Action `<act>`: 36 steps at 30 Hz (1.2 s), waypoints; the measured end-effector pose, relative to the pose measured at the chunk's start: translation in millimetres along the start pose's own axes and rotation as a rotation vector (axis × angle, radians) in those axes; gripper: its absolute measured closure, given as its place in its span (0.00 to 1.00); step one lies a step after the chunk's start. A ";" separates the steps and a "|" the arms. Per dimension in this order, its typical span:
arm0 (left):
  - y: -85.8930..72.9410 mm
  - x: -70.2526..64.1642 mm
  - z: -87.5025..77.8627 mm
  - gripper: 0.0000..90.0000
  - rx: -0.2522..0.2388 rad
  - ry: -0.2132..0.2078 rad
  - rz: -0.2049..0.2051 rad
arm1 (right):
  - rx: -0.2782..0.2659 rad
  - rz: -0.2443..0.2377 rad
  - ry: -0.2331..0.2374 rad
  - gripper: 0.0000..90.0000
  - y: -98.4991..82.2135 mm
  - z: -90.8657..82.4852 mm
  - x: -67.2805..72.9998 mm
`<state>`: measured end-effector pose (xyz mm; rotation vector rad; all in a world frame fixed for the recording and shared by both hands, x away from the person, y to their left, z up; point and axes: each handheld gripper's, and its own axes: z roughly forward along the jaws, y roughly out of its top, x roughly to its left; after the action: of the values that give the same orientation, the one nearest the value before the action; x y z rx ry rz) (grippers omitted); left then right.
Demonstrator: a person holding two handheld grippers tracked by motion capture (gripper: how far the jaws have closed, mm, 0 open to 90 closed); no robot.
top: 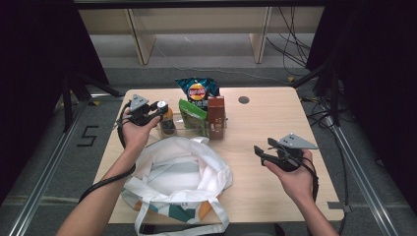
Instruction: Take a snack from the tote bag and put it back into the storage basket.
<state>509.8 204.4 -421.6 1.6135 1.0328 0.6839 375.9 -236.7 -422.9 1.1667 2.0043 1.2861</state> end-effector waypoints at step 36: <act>18.1 -23.1 -81.6 0.39 -0.125 -0.007 -0.007 | 0.004 0.000 -0.006 0.44 1.1 -1.9 -0.2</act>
<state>435.7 220.4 -379.6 1.5024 0.9716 0.7232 375.0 -237.5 -421.0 1.1708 2.0040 1.2775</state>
